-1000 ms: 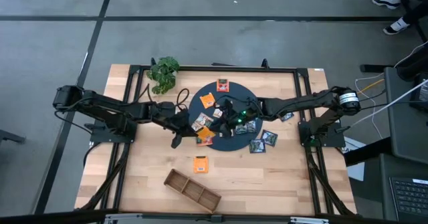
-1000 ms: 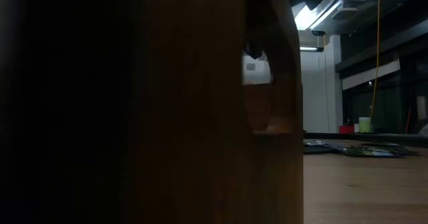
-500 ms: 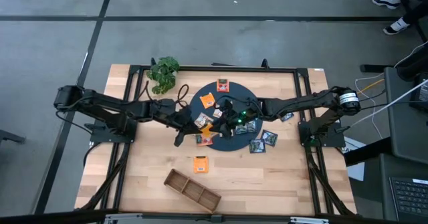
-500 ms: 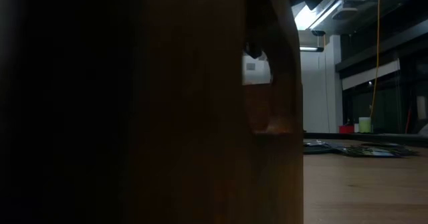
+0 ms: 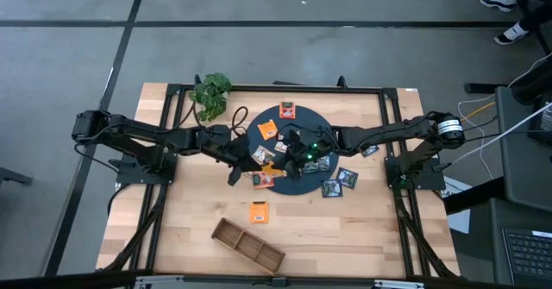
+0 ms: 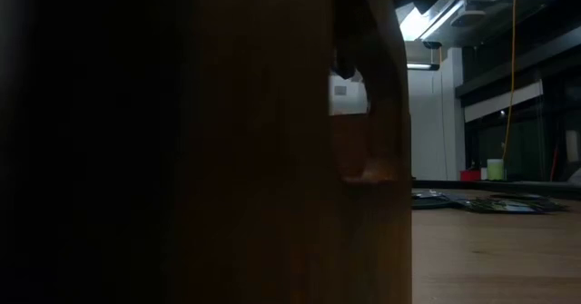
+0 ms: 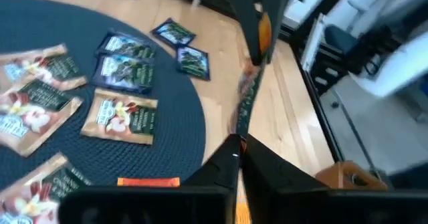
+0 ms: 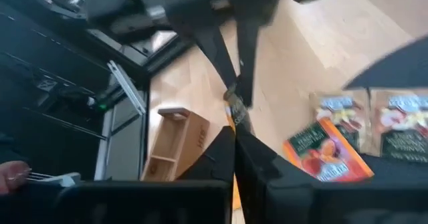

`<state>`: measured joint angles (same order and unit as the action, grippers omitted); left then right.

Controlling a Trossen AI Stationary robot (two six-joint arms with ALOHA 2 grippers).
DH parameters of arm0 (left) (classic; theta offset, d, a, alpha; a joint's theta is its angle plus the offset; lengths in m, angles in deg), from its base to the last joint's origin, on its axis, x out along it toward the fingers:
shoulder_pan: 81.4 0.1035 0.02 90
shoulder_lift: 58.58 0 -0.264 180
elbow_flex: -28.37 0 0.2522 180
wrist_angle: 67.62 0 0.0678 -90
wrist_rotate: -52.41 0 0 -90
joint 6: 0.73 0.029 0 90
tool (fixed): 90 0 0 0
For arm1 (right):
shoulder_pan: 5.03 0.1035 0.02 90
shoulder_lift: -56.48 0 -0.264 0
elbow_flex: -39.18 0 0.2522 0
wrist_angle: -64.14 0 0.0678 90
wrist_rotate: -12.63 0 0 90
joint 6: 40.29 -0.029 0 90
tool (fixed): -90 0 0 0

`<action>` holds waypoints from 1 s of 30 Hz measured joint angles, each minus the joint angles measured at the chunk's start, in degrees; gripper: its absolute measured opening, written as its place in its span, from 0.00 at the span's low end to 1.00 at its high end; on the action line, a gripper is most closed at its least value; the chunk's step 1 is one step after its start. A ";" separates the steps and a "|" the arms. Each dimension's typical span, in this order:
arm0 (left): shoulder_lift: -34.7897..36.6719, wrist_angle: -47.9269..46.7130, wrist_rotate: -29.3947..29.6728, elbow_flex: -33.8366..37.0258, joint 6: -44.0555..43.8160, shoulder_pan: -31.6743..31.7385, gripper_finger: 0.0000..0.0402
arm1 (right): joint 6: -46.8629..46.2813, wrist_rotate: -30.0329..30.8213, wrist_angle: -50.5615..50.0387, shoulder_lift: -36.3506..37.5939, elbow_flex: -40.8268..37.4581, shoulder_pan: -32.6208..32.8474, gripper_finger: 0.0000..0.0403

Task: Pick & Place Tea
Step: Put the orange tea bag into the left section of the wooden organizer

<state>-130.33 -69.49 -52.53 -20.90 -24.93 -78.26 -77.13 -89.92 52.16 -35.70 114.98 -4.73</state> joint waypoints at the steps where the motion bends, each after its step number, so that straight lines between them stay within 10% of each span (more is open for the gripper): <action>1: 0.00 -0.15 0.04 0.00 -2.31 0.35 0.04 | 0.12 0.17 -1.23 0.00 0.00 0.00 0.02; 9: 0.00 -1.41 -0.71 0.00 -18.62 2.86 0.16 | 5.23 9.43 -8.64 0.00 0.00 0.84 0.01; 22: -0.52 0.00 10.33 -0.02 -70.16 8.90 0.39 | 31.41 39.31 -3.97 0.00 0.00 5.77 0.00; 30: -0.50 6.15 15.41 -0.02 -80.17 10.14 0.40 | 39.51 46.52 -3.81 0.00 0.00 5.79 0.00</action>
<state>-130.83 -63.34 -37.12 -20.92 -105.10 -68.12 -37.62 -43.40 48.36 -35.70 114.98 1.06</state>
